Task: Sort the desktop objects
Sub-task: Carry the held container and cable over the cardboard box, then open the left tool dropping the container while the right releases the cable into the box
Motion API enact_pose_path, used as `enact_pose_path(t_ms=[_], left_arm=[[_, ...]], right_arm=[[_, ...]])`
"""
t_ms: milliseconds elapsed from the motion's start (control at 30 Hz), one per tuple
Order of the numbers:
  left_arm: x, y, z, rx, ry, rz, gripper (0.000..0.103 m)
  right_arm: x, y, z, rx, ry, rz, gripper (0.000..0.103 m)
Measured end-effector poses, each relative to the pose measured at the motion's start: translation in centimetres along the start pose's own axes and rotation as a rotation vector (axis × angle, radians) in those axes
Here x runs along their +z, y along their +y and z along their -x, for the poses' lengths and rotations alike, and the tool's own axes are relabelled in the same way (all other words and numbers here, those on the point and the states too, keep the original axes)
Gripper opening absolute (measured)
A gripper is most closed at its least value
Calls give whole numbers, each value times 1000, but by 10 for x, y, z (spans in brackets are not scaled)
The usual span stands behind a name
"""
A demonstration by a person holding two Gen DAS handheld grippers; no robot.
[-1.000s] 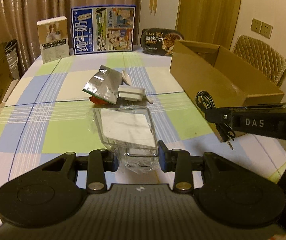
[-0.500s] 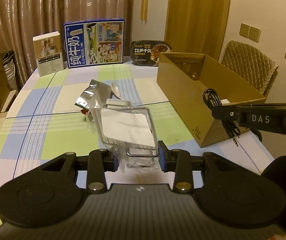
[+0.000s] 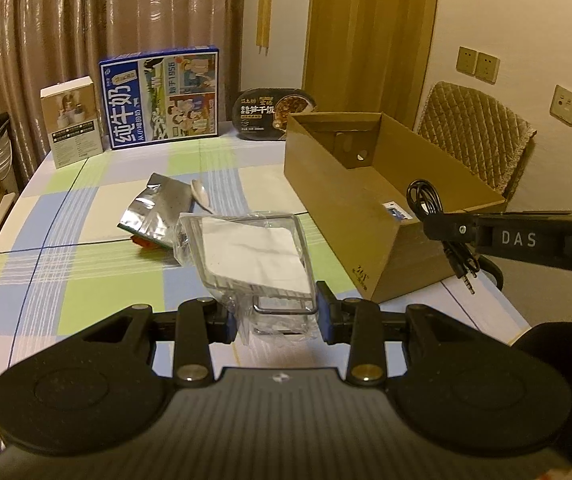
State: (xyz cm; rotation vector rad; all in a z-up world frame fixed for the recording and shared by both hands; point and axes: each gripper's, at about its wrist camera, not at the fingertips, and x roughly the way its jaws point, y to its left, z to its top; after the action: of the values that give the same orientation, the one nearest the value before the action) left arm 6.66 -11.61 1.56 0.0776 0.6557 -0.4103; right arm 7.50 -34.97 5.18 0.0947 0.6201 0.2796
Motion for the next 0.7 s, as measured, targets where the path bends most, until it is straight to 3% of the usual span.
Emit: enact_pose_path(t_ms=[700], left_arm=[[46, -54, -40, -101, -18, -59, 31]], right_arm=[[33, -89, 11, -143, -59, -58, 12]])
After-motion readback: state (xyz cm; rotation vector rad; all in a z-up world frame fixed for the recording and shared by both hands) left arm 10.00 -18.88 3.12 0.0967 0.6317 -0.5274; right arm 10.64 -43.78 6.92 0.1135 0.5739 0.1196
